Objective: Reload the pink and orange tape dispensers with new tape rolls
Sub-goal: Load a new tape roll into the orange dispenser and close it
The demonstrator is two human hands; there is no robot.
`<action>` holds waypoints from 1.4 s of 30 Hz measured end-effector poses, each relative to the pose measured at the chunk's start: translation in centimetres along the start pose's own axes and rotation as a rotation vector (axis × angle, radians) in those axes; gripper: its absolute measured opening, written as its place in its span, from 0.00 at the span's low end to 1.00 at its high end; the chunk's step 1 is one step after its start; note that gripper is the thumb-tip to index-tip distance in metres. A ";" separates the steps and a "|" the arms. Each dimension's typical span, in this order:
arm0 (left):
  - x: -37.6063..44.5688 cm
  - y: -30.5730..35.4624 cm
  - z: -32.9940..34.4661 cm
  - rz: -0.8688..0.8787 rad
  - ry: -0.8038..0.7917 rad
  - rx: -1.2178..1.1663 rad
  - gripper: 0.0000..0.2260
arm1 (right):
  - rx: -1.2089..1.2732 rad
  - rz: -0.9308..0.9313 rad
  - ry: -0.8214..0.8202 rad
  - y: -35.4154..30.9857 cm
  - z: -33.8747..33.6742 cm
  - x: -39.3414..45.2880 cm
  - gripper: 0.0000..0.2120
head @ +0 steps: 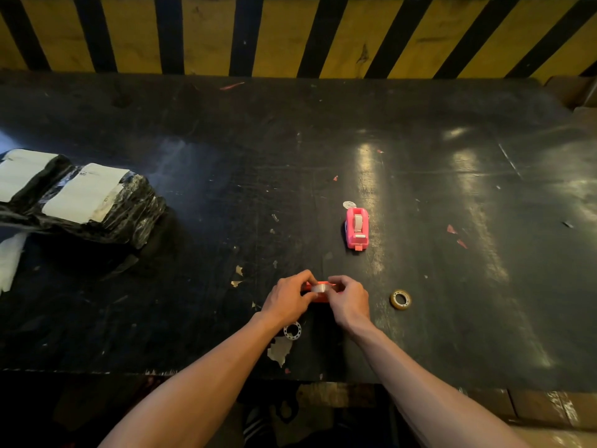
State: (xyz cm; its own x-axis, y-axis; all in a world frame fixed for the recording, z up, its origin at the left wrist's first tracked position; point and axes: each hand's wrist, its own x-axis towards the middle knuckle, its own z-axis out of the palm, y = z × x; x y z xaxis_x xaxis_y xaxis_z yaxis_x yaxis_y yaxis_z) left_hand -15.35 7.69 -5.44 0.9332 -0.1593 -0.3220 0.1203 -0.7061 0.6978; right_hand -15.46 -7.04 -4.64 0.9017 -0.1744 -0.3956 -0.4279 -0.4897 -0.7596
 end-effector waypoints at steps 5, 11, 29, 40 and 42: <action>-0.1 0.1 -0.1 -0.002 -0.019 0.027 0.11 | 0.080 0.080 0.015 -0.1 -0.3 0.6 0.08; -0.4 0.4 0.3 0.004 0.020 0.098 0.15 | 0.027 0.069 -0.007 -0.3 -1.2 1.4 0.06; 0.1 -0.2 -0.2 -0.012 -0.034 0.134 0.22 | 0.041 0.036 -0.045 2.1 -5.9 2.9 0.10; 0.3 -0.2 0.1 -0.027 -0.029 0.130 0.22 | 0.236 0.175 -0.062 3.3 -3.9 3.0 0.06; 0.3 -0.2 0.2 -0.037 -0.024 0.124 0.22 | 0.248 0.195 -0.059 3.5 -3.4 3.1 0.05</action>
State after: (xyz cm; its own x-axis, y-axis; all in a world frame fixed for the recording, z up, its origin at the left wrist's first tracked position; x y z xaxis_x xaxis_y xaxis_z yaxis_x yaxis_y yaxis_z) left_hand -15.20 7.60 -5.78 0.9205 -0.1471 -0.3619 0.1099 -0.7916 0.6011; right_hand -13.90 -12.17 -6.76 0.7995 -0.1907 -0.5696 -0.6005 -0.2272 -0.7667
